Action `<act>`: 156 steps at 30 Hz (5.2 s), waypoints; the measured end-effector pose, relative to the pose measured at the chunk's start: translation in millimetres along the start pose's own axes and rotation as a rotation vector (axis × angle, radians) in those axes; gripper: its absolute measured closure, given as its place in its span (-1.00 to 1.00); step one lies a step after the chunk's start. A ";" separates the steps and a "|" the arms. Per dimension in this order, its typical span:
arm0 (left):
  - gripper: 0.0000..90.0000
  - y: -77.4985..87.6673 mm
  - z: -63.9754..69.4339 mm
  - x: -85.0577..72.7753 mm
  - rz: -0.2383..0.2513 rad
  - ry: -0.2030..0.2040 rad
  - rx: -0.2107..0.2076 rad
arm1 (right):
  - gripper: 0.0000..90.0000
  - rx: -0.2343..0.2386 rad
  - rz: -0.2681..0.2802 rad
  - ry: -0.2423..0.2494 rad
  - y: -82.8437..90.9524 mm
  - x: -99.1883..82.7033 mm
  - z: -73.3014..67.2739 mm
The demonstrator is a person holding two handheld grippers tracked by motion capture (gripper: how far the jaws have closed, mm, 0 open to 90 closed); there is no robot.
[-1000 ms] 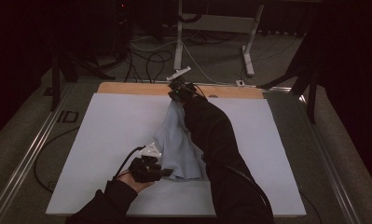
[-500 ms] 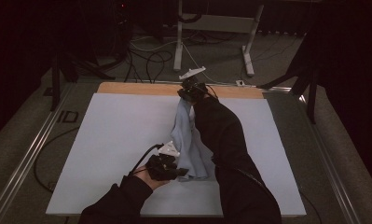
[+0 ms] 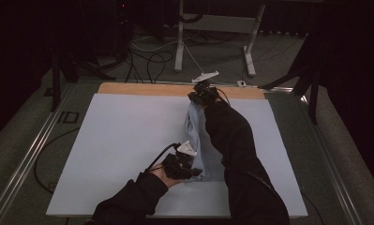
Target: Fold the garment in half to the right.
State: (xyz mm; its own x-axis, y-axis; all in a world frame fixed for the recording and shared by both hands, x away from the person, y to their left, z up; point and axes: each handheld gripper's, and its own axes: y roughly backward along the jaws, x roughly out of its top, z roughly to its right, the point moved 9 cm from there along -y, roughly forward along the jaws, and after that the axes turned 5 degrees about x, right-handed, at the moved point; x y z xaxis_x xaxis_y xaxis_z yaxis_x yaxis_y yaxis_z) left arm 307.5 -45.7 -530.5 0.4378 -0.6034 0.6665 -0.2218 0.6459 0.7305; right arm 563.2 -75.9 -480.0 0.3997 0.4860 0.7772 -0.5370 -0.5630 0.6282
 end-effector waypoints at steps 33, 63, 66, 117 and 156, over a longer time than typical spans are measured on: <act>0.91 -66.4 3.8 16.1 -0.067 0.012 0.062 | 0.78 0.058 0.011 -0.005 -7.0 -36.7 26.2; 0.86 -89.9 10.2 26.4 -0.079 0.043 0.038 | -0.21 0.077 0.016 -0.073 52.8 -37.1 38.6; 0.54 -94.0 20.0 29.4 -0.058 0.033 0.002 | -0.19 0.091 0.003 -0.074 52.9 -43.4 34.7; -0.99 37.7 -36.9 -25.9 0.294 -0.020 0.148 | 0.98 -0.007 -0.221 -0.160 16.5 -114.1 43.9; -0.94 86.4 -75.8 -85.1 0.407 0.008 0.270 | 0.54 -0.102 -0.222 -0.157 13.9 -119.7 45.3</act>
State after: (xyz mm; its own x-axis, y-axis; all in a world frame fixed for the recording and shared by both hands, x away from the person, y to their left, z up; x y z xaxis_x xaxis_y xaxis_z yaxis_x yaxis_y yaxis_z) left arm 317.2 96.8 -535.3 0.2753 -0.3230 0.9055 -0.5938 0.6836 0.4244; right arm 541.5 -172.2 -562.7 0.6212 0.4762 0.6224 -0.4925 -0.3806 0.7827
